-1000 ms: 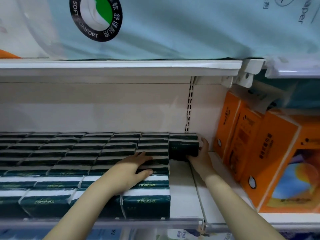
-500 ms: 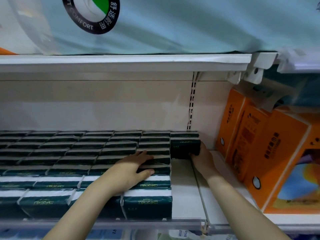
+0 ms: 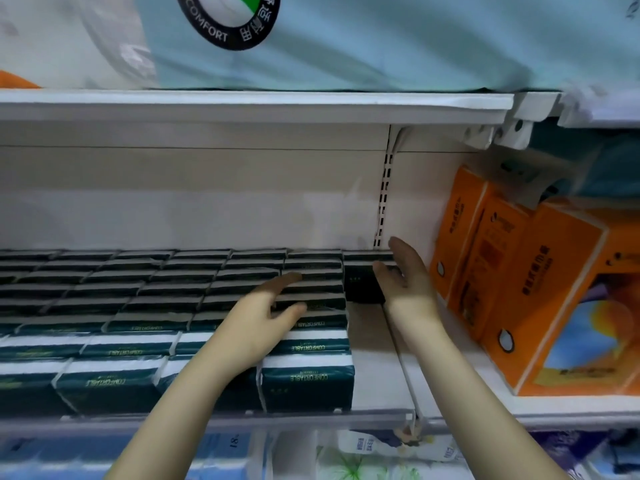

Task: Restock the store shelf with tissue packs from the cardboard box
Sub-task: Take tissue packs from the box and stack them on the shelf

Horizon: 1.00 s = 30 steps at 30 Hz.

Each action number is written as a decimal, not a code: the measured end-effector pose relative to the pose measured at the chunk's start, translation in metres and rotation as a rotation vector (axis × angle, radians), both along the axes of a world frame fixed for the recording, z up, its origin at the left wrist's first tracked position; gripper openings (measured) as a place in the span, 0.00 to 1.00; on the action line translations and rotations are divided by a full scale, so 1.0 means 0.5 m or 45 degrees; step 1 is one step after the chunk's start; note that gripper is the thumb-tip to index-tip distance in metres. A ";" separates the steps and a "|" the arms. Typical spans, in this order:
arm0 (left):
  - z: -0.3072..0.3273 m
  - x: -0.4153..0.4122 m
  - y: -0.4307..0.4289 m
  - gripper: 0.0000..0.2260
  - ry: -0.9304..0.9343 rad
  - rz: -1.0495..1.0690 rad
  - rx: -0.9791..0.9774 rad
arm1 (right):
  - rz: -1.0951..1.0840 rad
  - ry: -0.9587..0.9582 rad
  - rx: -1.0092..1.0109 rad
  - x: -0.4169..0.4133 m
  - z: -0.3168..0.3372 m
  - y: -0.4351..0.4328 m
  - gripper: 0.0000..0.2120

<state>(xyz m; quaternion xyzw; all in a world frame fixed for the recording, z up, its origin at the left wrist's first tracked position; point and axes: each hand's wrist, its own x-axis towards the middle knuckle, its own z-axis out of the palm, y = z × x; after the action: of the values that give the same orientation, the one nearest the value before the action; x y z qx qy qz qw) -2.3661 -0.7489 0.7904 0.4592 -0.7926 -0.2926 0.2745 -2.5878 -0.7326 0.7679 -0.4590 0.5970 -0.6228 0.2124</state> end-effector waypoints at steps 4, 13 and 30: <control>0.002 0.015 0.042 0.17 0.392 0.048 0.032 | 0.219 -0.072 -0.126 0.054 0.045 0.066 0.17; 0.014 0.029 0.140 0.17 0.971 0.309 -0.046 | 0.477 0.269 -0.167 0.068 0.069 0.151 0.17; -0.063 -0.005 0.441 0.16 0.886 0.827 -0.101 | 0.971 0.241 -0.086 0.053 -0.012 0.290 0.13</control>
<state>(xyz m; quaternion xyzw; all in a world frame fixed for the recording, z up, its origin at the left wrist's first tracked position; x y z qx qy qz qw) -2.3685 -0.5281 0.7590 0.5472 -0.4796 -0.2975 0.6180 -2.5612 -0.5876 0.7620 -0.7100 0.3797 -0.4734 0.3572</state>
